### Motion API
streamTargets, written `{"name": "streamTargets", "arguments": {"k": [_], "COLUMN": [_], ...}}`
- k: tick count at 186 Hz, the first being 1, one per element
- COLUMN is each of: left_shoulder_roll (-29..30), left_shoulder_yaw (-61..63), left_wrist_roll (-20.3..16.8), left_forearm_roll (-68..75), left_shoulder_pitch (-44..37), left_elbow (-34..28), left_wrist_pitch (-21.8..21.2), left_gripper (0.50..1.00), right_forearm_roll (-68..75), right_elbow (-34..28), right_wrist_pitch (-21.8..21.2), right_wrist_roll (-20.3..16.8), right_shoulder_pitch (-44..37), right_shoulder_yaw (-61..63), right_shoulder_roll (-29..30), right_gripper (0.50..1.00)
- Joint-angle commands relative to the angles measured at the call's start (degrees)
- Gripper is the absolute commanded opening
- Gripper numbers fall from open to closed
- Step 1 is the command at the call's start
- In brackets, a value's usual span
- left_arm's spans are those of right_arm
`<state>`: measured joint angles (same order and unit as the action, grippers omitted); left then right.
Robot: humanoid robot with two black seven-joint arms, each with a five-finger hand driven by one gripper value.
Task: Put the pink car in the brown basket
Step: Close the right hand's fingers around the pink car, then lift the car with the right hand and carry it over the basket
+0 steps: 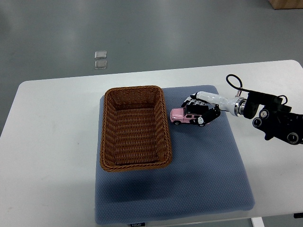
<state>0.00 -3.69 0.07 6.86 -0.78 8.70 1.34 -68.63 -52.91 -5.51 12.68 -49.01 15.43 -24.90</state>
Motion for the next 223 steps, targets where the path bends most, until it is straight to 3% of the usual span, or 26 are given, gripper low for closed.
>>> {"name": "streamTargets", "arguments": {"k": [1,22,42,103,223], "left_shoulder_roll": [0.0,0.0,0.0,0.0,0.0], "left_shoulder_yaw": [0.0,0.0,0.0,0.0,0.0], "left_wrist_roll": [0.0,0.0,0.0,0.0,0.0], "left_forearm_roll": [0.0,0.0,0.0,0.0,0.0], "left_shoulder_pitch": [0.0,0.0,0.0,0.0,0.0], "left_elbow": [0.0,0.0,0.0,0.0,0.0], "left_wrist_pitch": [0.0,0.0,0.1,0.0,0.0], "left_gripper": [1.0,1.0,1.0,1.0,1.0], "right_forearm_roll": [0.4,1.0,1.0,0.7,-8.6], "right_elbow": [0.0,0.0,-0.1,-3.2,-2.3], "right_wrist_pitch": [-0.5,-3.5,-6.3,-7.1,-6.8], "right_wrist_roll": [0.1,0.3,3.0,3.8,3.1], "right_shoulder_pitch": [-1.9,-4.4,-7.9,-13.0,-15.2], "right_shoulder_yaw": [0.2,0.8,1.0,0.9,-1.5], "right_shoulder_roll": [-1.3,-4.1,-5.1,-3.7,14.3], "right_gripper": [0.5,0.5,0.5,0.5,0.5]}}
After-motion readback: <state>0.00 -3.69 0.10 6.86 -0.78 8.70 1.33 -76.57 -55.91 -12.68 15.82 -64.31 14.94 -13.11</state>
